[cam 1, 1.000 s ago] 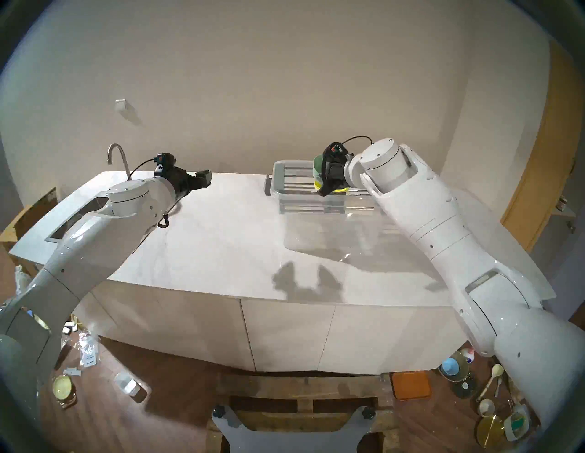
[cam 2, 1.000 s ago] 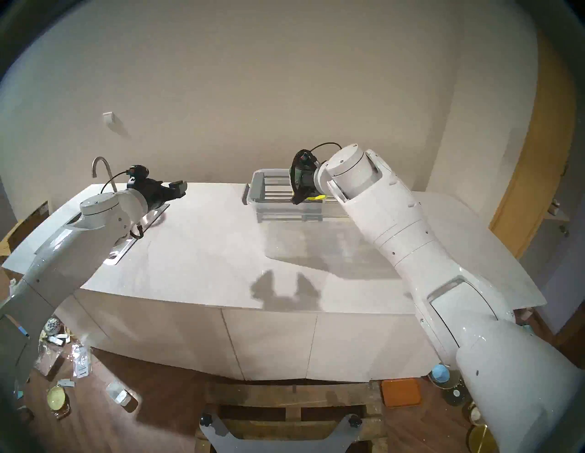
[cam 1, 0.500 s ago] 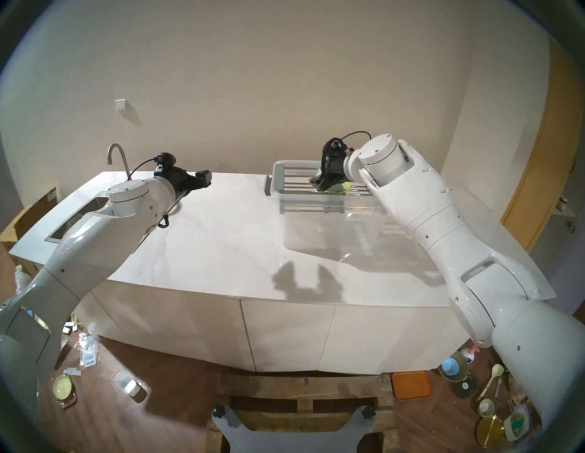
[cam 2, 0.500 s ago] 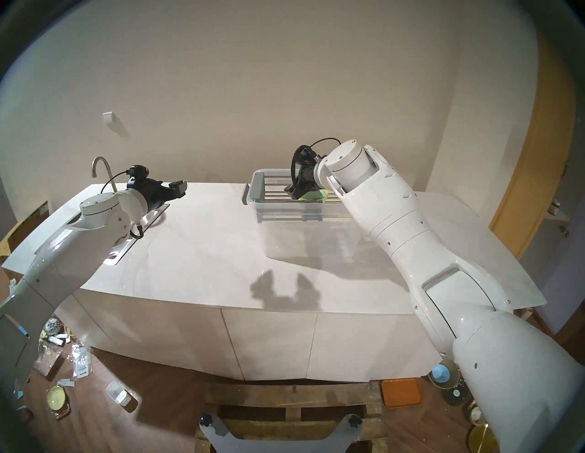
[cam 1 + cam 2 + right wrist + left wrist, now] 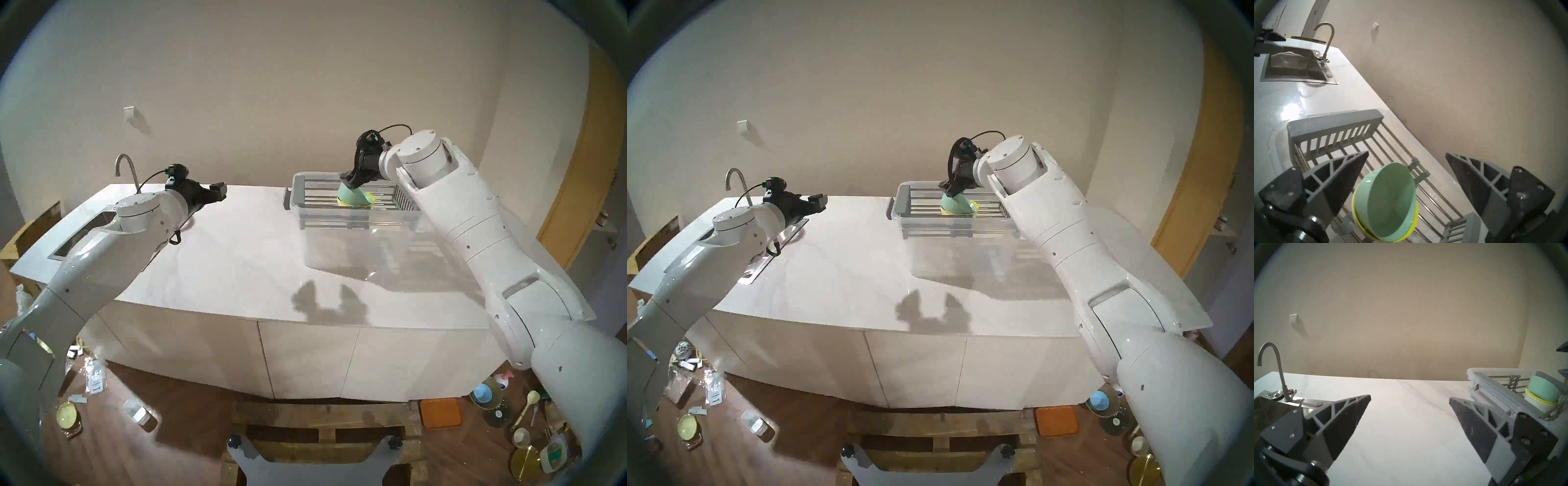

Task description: Place the plate or bowl neatly into the plate slot of the drying rack

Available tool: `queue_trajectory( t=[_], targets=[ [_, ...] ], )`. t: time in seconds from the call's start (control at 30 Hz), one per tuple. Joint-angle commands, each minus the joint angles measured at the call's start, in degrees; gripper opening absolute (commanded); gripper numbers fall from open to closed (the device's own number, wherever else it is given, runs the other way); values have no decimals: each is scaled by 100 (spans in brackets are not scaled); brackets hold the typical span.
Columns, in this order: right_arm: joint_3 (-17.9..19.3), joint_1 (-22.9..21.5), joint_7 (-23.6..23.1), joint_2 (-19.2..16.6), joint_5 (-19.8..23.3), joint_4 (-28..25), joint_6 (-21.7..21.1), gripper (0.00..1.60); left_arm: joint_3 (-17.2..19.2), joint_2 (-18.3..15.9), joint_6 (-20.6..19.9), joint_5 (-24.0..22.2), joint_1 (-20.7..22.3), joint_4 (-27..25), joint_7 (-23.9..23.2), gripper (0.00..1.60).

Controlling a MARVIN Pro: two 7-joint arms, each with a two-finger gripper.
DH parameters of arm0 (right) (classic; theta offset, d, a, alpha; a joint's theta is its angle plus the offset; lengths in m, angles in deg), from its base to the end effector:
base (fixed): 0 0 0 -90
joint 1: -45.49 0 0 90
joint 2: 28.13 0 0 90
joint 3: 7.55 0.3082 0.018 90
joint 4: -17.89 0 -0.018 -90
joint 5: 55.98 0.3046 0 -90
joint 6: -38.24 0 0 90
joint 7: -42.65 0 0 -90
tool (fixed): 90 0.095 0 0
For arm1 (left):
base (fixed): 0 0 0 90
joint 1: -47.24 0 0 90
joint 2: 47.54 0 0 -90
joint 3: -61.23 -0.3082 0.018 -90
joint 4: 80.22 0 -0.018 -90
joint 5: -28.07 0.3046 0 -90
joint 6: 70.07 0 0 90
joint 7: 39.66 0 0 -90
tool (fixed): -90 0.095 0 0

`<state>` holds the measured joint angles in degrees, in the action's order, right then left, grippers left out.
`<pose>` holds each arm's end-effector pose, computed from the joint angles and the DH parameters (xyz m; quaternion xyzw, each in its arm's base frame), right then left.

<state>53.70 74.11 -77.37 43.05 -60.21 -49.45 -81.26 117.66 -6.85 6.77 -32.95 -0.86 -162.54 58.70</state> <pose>0.6146 0.0276 -0.0188 0.6795 0.3890 0.6187 0.0655 0.5395 0.1516 -0.1058 0.7261 -0.0335 0.6845 0.0554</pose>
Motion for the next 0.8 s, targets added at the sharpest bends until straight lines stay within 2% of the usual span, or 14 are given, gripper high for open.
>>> queue_trajectory(
  t=[0.0, 0.33, 0.77],
  targets=[
    [263, -15, 173, -101, 51, -396, -89, 160, 109, -11, 43, -5, 184, -88, -45, 160],
    [249, 230, 103, -155, 52, -698, -310, 160, 109, -12, 44, -5, 185, -87, -49, 160],
    [-49, -19, 76, 206, -28, -186, -243, 160, 109, -12, 44, -5, 184, -88, -47, 160]
  ],
)
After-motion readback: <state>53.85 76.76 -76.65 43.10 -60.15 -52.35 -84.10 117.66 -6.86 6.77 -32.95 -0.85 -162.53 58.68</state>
